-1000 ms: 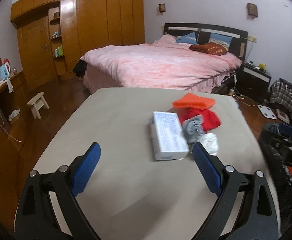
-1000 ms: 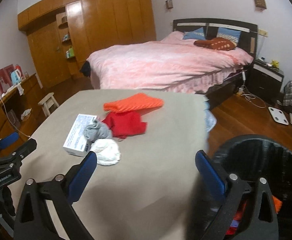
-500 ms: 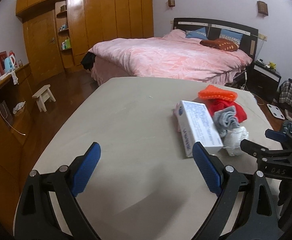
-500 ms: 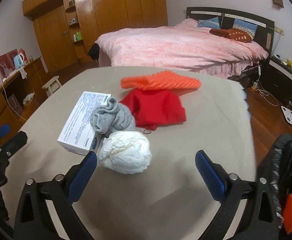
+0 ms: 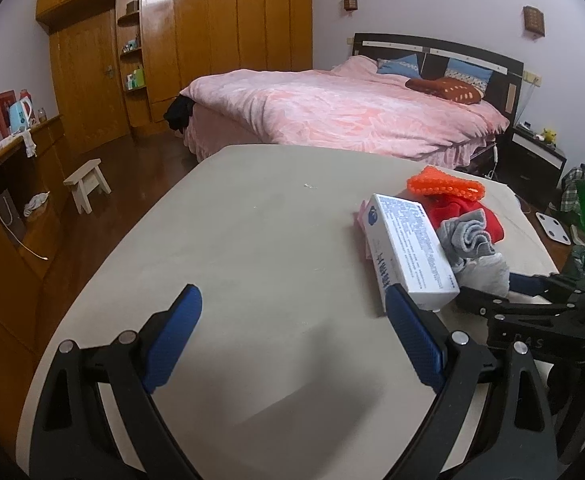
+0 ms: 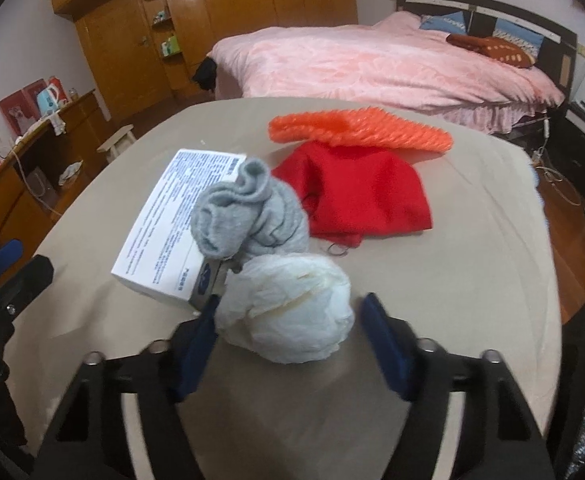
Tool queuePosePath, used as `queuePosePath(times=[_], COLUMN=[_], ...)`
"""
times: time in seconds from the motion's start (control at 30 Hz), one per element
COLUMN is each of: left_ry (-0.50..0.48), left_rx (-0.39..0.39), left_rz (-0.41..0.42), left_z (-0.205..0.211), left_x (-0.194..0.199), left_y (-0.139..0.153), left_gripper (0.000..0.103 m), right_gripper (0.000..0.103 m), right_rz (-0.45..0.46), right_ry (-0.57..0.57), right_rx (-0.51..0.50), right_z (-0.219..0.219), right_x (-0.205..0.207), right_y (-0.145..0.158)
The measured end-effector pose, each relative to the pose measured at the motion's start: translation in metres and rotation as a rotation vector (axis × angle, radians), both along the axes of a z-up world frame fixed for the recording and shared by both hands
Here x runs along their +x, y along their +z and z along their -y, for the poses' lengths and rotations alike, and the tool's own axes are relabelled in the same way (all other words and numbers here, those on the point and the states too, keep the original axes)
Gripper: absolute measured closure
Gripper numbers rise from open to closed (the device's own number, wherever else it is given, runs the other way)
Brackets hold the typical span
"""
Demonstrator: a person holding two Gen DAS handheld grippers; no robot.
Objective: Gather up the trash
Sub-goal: 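Move both grippers back to the table and grasp the white tissue ball with the right gripper, then grasp the white medicine box with the left gripper while the right gripper holds the tissue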
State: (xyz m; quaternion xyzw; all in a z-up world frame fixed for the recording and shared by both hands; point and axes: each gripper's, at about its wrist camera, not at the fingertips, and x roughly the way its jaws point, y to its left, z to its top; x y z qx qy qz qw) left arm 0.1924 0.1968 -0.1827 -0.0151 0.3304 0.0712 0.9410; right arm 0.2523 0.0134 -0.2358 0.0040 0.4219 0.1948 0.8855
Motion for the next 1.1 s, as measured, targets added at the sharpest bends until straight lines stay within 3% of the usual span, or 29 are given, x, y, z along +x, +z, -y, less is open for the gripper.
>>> queuePosePath(times=[0.13,0.63,0.93,1.1], left_ry=[-0.017,-0.133,-0.089,-0.016], left_rx=[-0.004,-0.041,-0.023,-0.03], left_rz=[0.0,-0.054,-0.148,-0.114], left_z=[0.009,0.072,0.075,0.05], left_x=[0.005,0.045,0.06,0.051], left_y=[0.0,-0.023,-0.04,-0.033], left_gripper=[0.012,0.012,0.013,0.013], right_gripper=[0.057,0.058,0.058,0.058], right_rz=[0.003,0.023,0.013,0.017], right_ry=[0.02,-0.074,-0.083,-0.081], right_rx=[0.012,0.028,0.04,0.034], right_z=[0.005,0.058,0.062,0.062], right_x=[-0.004,0.0,0.001,0.0], right_y=[0.004,0.018,0.013,0.013])
